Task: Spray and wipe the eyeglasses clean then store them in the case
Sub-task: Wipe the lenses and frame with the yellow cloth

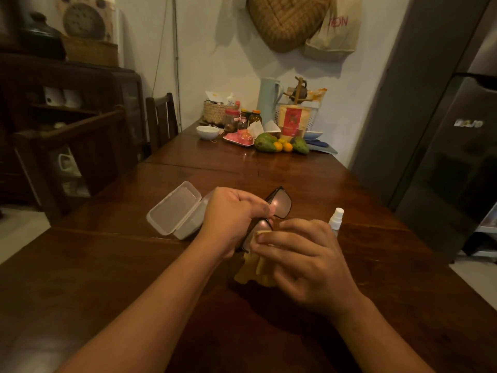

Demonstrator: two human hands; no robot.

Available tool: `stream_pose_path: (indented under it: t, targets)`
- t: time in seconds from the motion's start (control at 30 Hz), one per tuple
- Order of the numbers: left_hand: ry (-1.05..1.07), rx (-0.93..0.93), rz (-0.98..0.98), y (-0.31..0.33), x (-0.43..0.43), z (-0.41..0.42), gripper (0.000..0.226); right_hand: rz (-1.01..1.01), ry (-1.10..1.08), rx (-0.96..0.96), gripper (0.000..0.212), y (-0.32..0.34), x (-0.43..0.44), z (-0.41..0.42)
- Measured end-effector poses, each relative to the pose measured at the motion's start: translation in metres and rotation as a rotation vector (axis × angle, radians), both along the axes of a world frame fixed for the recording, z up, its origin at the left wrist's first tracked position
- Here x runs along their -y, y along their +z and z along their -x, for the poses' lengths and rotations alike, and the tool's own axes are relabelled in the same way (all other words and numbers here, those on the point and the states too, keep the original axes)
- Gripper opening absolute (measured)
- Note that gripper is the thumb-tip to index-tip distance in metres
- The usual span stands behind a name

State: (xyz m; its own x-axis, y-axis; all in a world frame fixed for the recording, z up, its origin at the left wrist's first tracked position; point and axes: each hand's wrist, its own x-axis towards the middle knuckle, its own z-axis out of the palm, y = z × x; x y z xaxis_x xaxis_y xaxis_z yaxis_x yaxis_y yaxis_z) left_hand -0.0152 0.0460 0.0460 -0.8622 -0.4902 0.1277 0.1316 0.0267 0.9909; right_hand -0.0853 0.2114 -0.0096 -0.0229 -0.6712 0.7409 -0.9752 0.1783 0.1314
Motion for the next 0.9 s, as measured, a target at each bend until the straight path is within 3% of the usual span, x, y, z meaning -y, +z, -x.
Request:
stream_pose_path:
  t: [0.17, 0.3, 0.4, 0.63, 0.9]
  targets:
    - [0.007, -0.014, 0.059, -0.001, -0.002, 0.001, 0.008, 0.048, -0.12, 0.066, 0.041, -0.002, 0.0, 0.004]
    - [-0.016, 0.008, 0.029, 0.0, -0.002, -0.001, 0.005, -0.013, -0.011, 0.046, 0.044, -0.005, 0.009, -0.001]
    - [-0.021, 0.022, 0.033, 0.0, 0.001, -0.001, 0.008, -0.019, 0.054, 0.011, 0.035, -0.003, 0.007, 0.0]
    - [-0.001, 0.019, 0.057, 0.0, -0.001, 0.0, 0.008, 0.076, -0.077, 0.036, 0.034, -0.008, 0.006, 0.008]
    - [0.005, 0.021, 0.094, -0.001, 0.005, 0.001, 0.006, 0.018, 0.053, 0.012, 0.03, -0.006, 0.004, 0.008]
